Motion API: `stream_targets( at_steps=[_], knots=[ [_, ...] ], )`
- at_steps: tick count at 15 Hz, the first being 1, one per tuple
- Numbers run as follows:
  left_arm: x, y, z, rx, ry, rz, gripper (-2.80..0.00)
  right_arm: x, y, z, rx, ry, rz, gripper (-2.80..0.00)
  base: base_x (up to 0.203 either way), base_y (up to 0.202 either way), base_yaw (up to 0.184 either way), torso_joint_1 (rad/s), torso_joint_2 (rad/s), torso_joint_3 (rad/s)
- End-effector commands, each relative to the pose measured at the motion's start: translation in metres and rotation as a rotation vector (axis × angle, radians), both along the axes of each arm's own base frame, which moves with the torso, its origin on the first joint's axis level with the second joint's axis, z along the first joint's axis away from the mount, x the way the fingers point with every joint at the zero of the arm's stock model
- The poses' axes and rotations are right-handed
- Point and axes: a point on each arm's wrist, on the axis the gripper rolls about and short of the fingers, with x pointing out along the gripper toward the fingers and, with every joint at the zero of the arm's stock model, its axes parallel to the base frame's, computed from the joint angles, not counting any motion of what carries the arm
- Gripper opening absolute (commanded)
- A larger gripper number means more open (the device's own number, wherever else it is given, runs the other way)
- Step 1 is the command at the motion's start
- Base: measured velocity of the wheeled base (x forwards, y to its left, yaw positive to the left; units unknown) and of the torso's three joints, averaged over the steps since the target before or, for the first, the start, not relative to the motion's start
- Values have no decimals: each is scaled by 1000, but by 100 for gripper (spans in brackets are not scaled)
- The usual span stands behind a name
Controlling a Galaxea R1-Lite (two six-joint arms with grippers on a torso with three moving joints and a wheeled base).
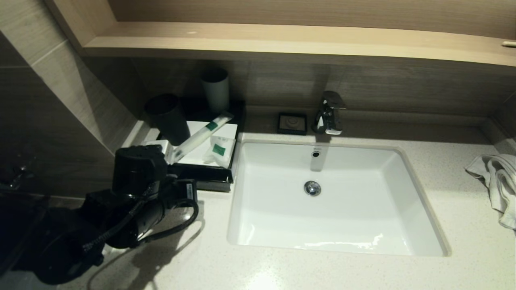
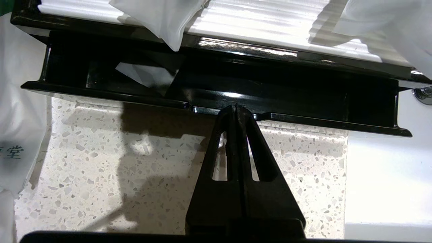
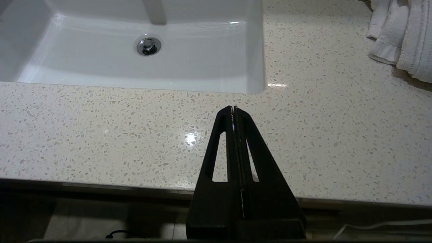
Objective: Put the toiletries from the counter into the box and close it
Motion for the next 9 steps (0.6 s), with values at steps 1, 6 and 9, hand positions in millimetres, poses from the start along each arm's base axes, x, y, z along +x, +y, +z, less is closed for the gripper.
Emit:
stream_targets(
  at_steps=[1, 6, 9],
  knots=[
    [2, 0, 0, -3, -2, 8, -280, 0, 0, 0, -1, 0, 1, -280, 0, 0, 0, 0, 0, 0],
    [3, 0, 0, -8, -5, 6, -280, 0, 0, 0, -1, 0, 0, -280, 0, 0, 0, 0, 0, 0],
    [5, 0, -2, -10, -11, 13, -280, 0, 0, 0, -1, 0, 1, -280, 0, 0, 0, 0, 0, 0]
  ],
)
